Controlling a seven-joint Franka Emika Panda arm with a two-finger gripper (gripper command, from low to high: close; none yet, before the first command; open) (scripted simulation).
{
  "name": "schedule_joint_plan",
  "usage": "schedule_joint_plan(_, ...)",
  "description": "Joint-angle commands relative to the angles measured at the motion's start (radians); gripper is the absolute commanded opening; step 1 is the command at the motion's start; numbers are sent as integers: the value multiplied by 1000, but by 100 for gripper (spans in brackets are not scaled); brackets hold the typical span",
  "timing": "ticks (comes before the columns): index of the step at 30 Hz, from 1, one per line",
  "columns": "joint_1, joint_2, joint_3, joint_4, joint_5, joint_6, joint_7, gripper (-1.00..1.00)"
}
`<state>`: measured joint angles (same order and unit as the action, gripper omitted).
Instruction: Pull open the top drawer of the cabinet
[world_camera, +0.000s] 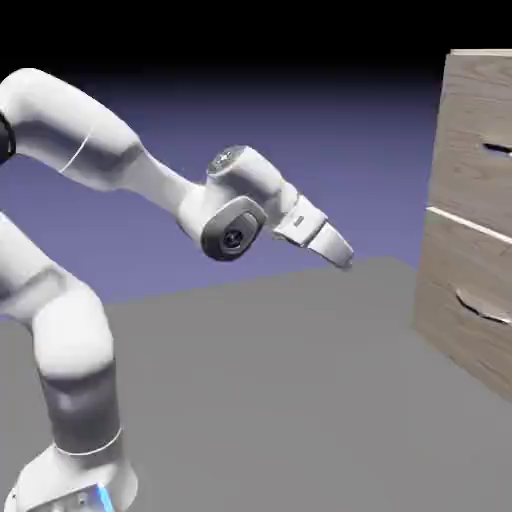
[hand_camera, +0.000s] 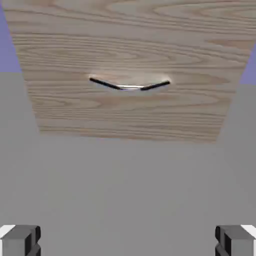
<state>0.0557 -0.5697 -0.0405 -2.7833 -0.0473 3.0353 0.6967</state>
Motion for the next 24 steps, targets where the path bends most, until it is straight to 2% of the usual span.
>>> schedule_joint_plan(1, 36, 0, -34, 22, -39, -1, -37, 0)
schedule_joint_plan(24, 870, 6, -806, 531, -941, -34, -883, 0)
